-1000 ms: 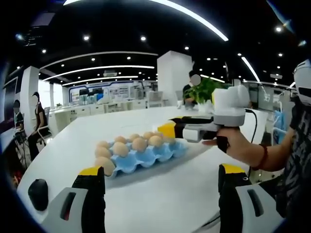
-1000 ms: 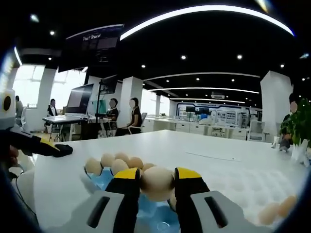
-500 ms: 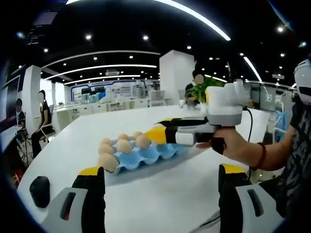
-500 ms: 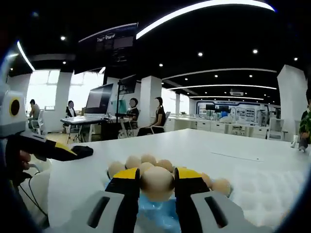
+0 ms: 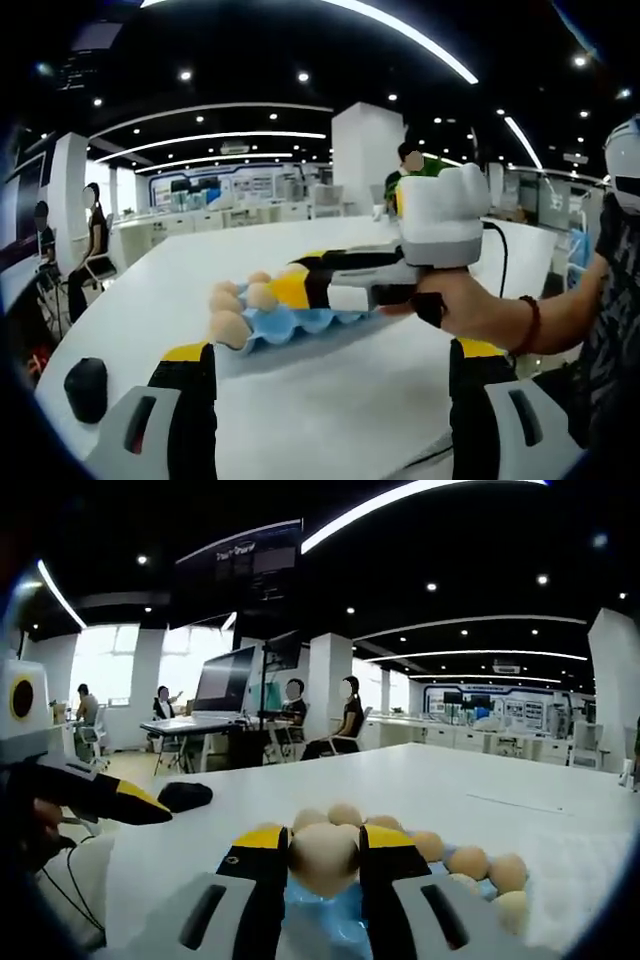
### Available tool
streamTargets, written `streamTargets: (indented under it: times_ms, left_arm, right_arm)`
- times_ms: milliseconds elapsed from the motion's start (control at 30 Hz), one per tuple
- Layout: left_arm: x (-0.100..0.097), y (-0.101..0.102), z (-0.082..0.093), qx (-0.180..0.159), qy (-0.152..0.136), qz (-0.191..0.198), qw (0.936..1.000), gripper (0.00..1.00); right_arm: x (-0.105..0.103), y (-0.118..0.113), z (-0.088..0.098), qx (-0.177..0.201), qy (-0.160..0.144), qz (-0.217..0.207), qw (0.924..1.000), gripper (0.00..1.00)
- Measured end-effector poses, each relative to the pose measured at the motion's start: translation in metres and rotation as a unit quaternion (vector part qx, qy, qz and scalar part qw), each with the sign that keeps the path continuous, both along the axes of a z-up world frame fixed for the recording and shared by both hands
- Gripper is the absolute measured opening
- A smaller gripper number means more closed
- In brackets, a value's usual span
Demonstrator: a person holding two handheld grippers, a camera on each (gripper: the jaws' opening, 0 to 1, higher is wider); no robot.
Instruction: Place the egg into an empty slot of the egg tray after lifting it from the table, then release the egg inside the slot.
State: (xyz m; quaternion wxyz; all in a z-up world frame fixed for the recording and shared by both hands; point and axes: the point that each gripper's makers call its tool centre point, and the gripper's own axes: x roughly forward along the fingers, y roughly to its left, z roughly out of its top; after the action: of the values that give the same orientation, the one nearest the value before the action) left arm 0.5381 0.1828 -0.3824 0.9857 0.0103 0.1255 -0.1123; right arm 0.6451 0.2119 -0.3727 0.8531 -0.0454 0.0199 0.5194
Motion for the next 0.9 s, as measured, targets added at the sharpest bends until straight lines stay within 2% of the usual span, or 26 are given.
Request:
streamTargets:
  times_ms: [300,533,667,833,900]
  left_arm:
    - [0.001,0.005,-0.003,-0.003,0.002,0.001,1.0000,0.98]
    - [0.004,0.008,-0.004,-0.005,0.003,0.001,1.0000,0.98]
    - [0.005,0.010,-0.006,-0.006,0.005,0.001,1.0000,0.98]
    - [0.006,0.012,-0.007,-0.005,0.008,0.000,1.0000,0.98]
    - [0.007,0.012,-0.006,-0.004,0.008,-0.002,1.0000,0.98]
  right_arm:
    - [0.003,0.014,-0.019,-0.021,0.011,0.001,0.9997,0.29]
    - [0.005,0.017,-0.034,-0.038,0.012,0.000,0.9992,0.29]
    - [0.003,0.019,-0.034,-0.043,0.001,0.001,0.9991,0.29]
    - [0.001,0.019,-0.034,-0.055,-0.035,-0.002,0.9979,0.29]
    - [0.003,0.018,-0.033,-0.053,-0.036,-0.002,0.9979,0.30]
